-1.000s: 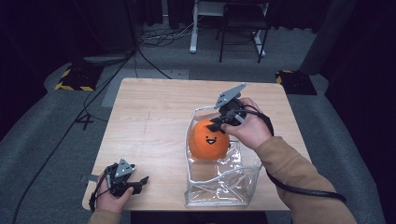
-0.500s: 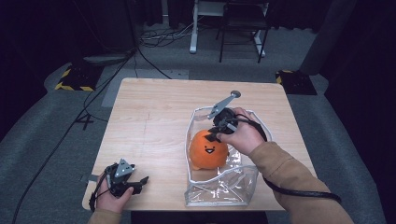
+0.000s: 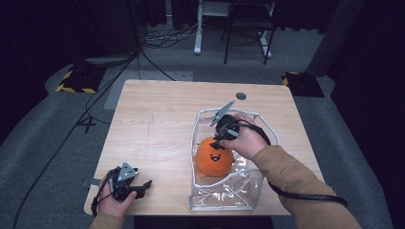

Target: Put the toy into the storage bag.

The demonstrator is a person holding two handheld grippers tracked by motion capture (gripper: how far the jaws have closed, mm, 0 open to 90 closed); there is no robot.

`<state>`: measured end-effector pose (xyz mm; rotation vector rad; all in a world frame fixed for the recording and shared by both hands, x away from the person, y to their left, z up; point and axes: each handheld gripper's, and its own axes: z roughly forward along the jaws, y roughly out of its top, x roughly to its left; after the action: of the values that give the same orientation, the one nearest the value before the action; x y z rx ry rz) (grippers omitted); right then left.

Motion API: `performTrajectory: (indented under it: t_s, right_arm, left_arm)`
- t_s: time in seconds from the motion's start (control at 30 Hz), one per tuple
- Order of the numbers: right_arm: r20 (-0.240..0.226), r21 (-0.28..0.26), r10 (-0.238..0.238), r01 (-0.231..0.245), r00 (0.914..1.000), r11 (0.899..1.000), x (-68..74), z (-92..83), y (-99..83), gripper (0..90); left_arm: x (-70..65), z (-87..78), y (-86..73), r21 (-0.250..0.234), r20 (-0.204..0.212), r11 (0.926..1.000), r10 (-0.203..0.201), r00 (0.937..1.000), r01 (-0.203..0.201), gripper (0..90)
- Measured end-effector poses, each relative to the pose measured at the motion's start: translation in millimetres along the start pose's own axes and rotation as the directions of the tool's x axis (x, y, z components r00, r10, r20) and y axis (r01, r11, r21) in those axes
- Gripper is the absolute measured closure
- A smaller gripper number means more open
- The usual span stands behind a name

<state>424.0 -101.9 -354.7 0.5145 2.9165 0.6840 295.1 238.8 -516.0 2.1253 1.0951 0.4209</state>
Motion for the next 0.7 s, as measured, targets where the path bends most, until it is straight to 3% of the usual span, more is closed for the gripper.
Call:
performTrajectory:
  t_s: [0.4,0.7]
  right_arm:
    - [0.004,-0.013,0.023,-0.022,0.9997,1.000,0.7,-3.2,-6.4,56.2]
    - [0.019,-0.071,0.037,-0.036,0.9991,0.997,3.5,-10.4,-10.7,41.9]
  left_arm:
    - [0.0,0.0,0.0,0.000,0.000,1.0000,0.000,1.0000,0.000,26.9]
    - [0.0,0.0,0.0,0.000,0.000,1.0000,0.000,1.0000,0.000,26.9]
